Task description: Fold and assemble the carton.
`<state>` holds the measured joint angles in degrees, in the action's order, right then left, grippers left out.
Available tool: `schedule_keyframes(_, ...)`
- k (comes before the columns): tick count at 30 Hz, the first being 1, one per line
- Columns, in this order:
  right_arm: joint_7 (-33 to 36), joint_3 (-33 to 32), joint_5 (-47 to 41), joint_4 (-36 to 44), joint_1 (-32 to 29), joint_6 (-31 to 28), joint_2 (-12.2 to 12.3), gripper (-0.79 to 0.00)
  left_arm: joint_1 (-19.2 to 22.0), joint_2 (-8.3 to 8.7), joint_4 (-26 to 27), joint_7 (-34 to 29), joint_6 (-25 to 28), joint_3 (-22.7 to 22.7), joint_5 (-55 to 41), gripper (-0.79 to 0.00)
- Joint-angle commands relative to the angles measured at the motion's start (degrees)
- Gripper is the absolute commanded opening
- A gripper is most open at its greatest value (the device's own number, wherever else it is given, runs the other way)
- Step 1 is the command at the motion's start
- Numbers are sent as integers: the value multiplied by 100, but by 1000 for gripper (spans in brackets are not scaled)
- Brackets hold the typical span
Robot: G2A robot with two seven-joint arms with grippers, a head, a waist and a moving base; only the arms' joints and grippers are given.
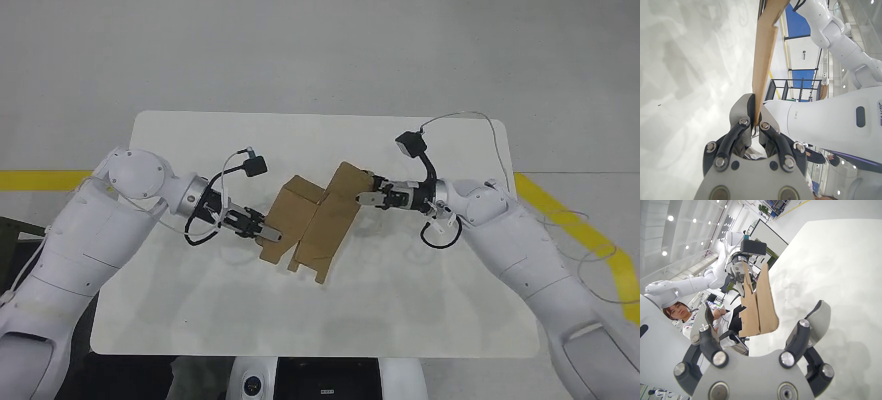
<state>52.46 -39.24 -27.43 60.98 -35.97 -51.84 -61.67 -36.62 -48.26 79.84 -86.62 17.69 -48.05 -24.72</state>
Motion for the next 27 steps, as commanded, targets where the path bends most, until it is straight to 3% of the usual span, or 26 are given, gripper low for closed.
schedule_keyframes(1,1,173,-106,128,5,1,46,-12,57,45,18,-20,-20,125,-79,-785)
schedule_keyframes(4,6,412,-270,221,69,6,103,-163,131,115,58,29,29,308,-44,-785)
schedule_keyframes(6,12,555,-372,231,130,12,139,-397,175,160,66,75,75,418,-84,-785)
schedule_keyframes(9,-30,763,-497,213,221,-30,177,-493,257,226,76,138,138,561,-168,-785)
schedule_keyframes(14,-69,1135,-679,180,389,-70,219,-754,399,330,37,240,240,762,-303,-785)
schedule_keyframes(15,-88,1207,-708,170,421,-89,225,-785,428,349,31,261,261,803,-319,-785)
schedule_keyframes(24,-361,1789,-911,114,664,-362,279,-785,655,506,-5,452,452,1155,-464,-785)
schedule_keyframes(26,-479,1884,-946,39,706,-479,287,-785,703,537,-9,514,514,1227,-482,-323)
schedule_keyframes(27,-542,1921,-957,-26,730,-542,290,-785,729,554,-24,556,556,1254,-496,0)
